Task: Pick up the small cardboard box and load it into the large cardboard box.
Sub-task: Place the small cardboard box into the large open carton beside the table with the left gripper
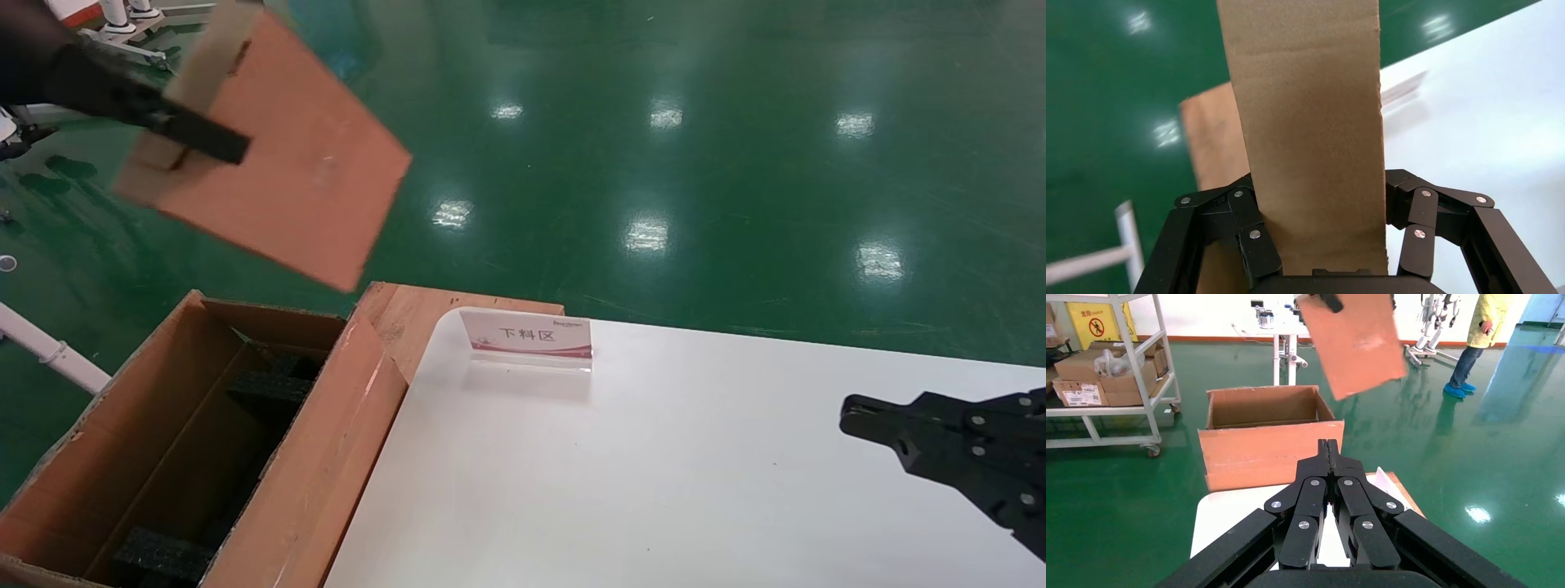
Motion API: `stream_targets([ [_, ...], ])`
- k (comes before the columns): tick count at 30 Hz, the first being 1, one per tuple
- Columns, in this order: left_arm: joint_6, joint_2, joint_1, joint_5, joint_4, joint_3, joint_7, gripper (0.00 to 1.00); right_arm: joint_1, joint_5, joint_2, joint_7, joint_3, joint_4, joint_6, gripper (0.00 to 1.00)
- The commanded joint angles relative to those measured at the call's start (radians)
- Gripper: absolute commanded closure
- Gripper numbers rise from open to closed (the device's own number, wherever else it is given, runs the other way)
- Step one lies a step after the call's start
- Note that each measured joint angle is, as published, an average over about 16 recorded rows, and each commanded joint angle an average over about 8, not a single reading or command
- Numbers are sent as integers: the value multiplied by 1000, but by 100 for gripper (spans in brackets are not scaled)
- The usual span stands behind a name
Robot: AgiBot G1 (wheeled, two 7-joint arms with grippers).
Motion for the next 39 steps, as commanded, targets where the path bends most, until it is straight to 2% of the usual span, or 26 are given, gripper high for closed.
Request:
stream_targets([
  [1, 5, 2, -37, 10, 20, 43, 15, 100, 0, 0, 0, 0, 0, 0, 0, 27],
  [3, 6, 5, -67, 7, 35, 108, 31, 100, 0, 0, 0, 0, 0, 0, 0, 2],
  [4, 6, 6, -80, 4, 41, 140, 38, 100, 0, 0, 0, 0, 0, 0, 0, 0],
  [15, 7, 28, -141, -122, 65, 502, 58, 100, 0, 1, 0, 0, -1, 0, 0, 0],
  [21, -1, 55, -159, -189, 106, 652, 74, 100, 0, 1, 1, -1, -1, 0, 1, 0],
  [28, -14, 57, -157, -229, 134, 737, 93, 100, 0, 1, 1, -1, -2, 0, 1, 0],
  [39, -32, 23, -140, -228, 126, 802, 102, 100, 1, 2, 1, -1, -2, 0, 1, 0],
])
